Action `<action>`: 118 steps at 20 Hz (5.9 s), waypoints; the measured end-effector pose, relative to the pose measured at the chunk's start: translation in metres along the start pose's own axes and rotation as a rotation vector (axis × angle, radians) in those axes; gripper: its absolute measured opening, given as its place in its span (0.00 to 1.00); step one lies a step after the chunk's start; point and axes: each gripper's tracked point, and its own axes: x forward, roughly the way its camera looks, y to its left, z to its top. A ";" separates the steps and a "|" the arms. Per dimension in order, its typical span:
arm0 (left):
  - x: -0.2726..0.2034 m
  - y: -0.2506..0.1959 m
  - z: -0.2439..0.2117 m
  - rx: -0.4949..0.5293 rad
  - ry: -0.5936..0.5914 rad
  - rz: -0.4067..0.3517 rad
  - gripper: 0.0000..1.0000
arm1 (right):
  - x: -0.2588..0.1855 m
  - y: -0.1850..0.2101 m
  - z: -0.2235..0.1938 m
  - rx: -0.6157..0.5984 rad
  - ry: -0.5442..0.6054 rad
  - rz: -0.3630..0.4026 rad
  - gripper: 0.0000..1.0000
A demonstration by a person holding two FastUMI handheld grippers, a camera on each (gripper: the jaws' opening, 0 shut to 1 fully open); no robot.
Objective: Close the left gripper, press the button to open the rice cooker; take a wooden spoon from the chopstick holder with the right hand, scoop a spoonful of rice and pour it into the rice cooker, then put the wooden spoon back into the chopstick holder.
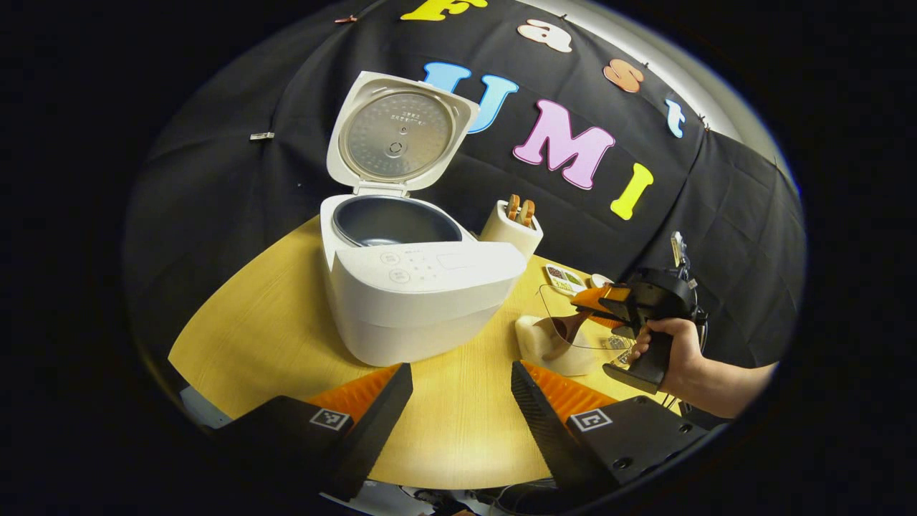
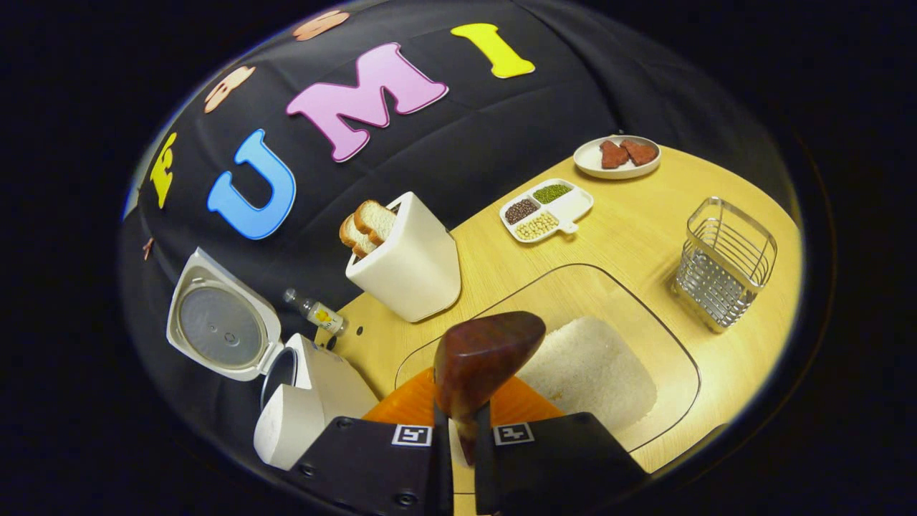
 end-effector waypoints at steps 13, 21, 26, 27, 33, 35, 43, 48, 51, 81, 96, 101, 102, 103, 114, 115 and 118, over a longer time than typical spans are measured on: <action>-0.017 0.018 0.011 -0.007 -0.033 -0.006 0.96 | -0.052 -0.041 0.073 0.349 -0.095 -0.067 0.16; -0.038 0.015 0.027 -0.018 -0.094 0.060 0.96 | -0.064 -0.006 0.106 0.481 -0.051 0.036 0.16; -0.053 0.009 0.017 -0.028 -0.098 0.075 0.96 | -0.074 0.050 0.121 0.516 -0.027 0.144 0.16; -0.055 0.010 0.015 -0.026 -0.097 0.081 0.96 | -0.073 0.063 0.122 0.516 -0.023 0.162 0.16; -0.073 0.027 0.015 -0.046 -0.122 0.111 0.96 | -0.075 0.139 0.111 0.551 0.030 0.270 0.16; -0.078 0.036 0.018 -0.063 -0.130 0.122 0.96 | -0.069 0.163 0.102 0.555 0.045 0.294 0.16; -0.088 0.084 0.023 -0.108 -0.154 0.178 0.96 | -0.025 0.251 0.046 0.404 0.095 0.336 0.16; -0.092 0.113 0.031 -0.124 -0.162 0.218 0.96 | 0.005 0.302 0.014 0.198 0.070 0.370 0.16; -0.097 0.126 0.033 -0.091 -0.156 0.235 0.96 | 0.023 0.305 -0.012 0.085 0.065 0.339 0.16; -0.101 0.128 0.036 -0.075 -0.155 0.251 0.96 | 0.004 0.385 -0.079 -1.065 -0.229 0.671 0.16; -0.088 0.063 0.065 -0.010 -0.217 0.153 0.96 | -0.090 0.302 0.081 -0.731 -0.371 0.524 0.16; -0.075 0.025 0.072 0.013 -0.221 0.103 0.96 | -0.112 0.225 0.144 -0.685 -0.429 0.406 0.16; -0.071 0.014 0.071 0.017 -0.219 0.088 0.96 | -0.116 0.208 0.156 -0.673 -0.439 0.380 0.16; -0.068 0.004 0.072 0.024 -0.216 0.072 0.96 | -0.119 0.191 0.170 -0.657 -0.450 0.353 0.16; -0.021 -0.090 0.080 0.093 -0.195 0.021 0.96 | -0.139 -0.002 0.261 -0.418 -0.437 0.129 0.16; -0.018 -0.096 0.081 0.087 -0.195 0.025 0.96 | -0.134 -0.021 0.264 -0.393 -0.420 0.106 0.16; -0.008 -0.112 0.085 0.066 -0.196 0.039 0.96 | -0.110 -0.064 0.270 -0.320 -0.384 0.045 0.16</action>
